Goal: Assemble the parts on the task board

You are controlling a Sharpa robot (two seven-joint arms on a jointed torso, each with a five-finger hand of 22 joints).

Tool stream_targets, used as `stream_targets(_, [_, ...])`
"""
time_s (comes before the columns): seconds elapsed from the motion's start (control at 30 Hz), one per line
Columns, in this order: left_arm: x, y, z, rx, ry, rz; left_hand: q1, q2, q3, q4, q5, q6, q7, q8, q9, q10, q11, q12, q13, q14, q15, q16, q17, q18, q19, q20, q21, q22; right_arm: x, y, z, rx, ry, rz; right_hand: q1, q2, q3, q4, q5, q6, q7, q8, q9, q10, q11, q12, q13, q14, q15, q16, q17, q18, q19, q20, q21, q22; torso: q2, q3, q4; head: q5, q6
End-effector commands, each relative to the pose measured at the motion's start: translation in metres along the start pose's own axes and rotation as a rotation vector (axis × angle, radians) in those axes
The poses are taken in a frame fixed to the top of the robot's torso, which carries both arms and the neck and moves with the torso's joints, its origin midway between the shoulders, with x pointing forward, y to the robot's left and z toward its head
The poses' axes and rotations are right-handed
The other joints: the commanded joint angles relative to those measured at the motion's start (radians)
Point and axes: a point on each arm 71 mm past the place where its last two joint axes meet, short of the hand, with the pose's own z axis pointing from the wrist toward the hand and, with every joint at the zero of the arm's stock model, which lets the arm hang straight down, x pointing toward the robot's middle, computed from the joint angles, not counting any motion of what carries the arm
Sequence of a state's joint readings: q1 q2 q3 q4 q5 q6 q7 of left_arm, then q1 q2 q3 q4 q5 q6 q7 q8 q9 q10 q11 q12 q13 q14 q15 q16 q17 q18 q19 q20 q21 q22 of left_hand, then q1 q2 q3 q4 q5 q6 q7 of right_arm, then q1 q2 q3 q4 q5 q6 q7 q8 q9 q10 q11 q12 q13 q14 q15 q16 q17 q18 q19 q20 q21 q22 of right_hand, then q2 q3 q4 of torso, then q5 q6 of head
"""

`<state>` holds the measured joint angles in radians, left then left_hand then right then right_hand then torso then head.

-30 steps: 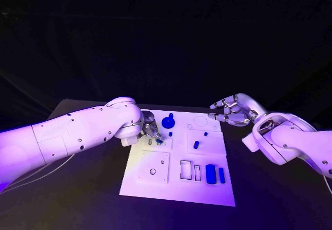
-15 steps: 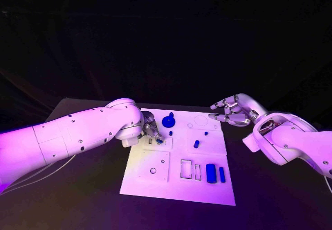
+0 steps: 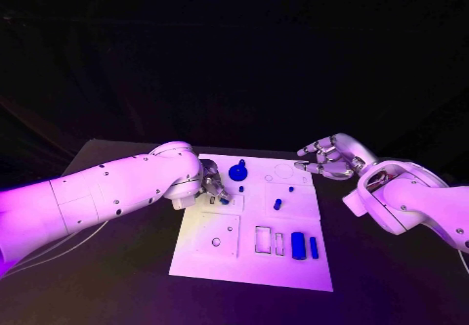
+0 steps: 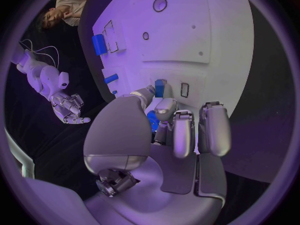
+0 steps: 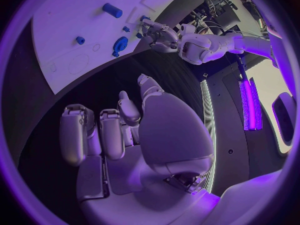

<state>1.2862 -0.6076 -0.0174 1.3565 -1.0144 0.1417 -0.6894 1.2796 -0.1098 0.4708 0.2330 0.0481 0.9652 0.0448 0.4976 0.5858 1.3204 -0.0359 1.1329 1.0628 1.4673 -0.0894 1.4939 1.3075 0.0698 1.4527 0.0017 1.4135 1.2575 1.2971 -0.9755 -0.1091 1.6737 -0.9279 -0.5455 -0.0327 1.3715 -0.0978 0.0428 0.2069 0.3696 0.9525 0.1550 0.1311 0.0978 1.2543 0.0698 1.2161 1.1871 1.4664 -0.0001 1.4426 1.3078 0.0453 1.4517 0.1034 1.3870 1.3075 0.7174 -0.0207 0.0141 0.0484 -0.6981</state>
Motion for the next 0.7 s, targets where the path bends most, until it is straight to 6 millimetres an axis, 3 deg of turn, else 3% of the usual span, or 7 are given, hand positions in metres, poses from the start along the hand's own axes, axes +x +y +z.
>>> stream_targets(0.03, [0.0008, 0.0002, 0.0002, -0.005, 0.004, 0.021, -0.005, 0.008, 0.032, -0.027, 0.004, 0.02, -0.014, 0.005, 0.061, 0.007, -0.003, 0.004, 0.001, 0.074, -0.008, -0.005, 0.162, -0.008, 0.004, -0.003, 0.004, 0.001, 0.0017, 0.0006, -0.0001, -0.006, 0.014, -0.01, -0.003, 0.007, -0.003, 0.004, 0.007, 0.003, -0.002, 0.005, 0.002, -0.003, -0.002, -0.003, -0.001, 0.052, -0.006, -0.004, 0.049, 0.005, -0.006, -0.002, -0.004, 0.128, -0.001, 0.0008, -0.0005, 0.003, 0.0])
stream_targets(0.7, [0.001, 0.0045, -0.0008, -0.022, 0.012, 0.039, -0.013, 0.004, 0.04, -0.034, 0.004, 0.025, -0.016, 0.01, 0.066, 0.01, -0.005, 0.005, 0.001, 0.074, -0.009, -0.005, 0.163, -0.009, 0.006, -0.004, 0.007, 0.007, 0.0015, 0.0001, -0.0001, -0.004, 0.014, -0.011, -0.005, 0.007, -0.004, 0.005, 0.007, 0.003, -0.002, 0.006, 0.002, -0.002, -0.001, -0.003, 0.0, 0.052, -0.006, -0.004, 0.049, 0.005, -0.006, -0.002, -0.004, 0.128, 0.0, 0.0002, -0.0002, 0.0, -0.001])
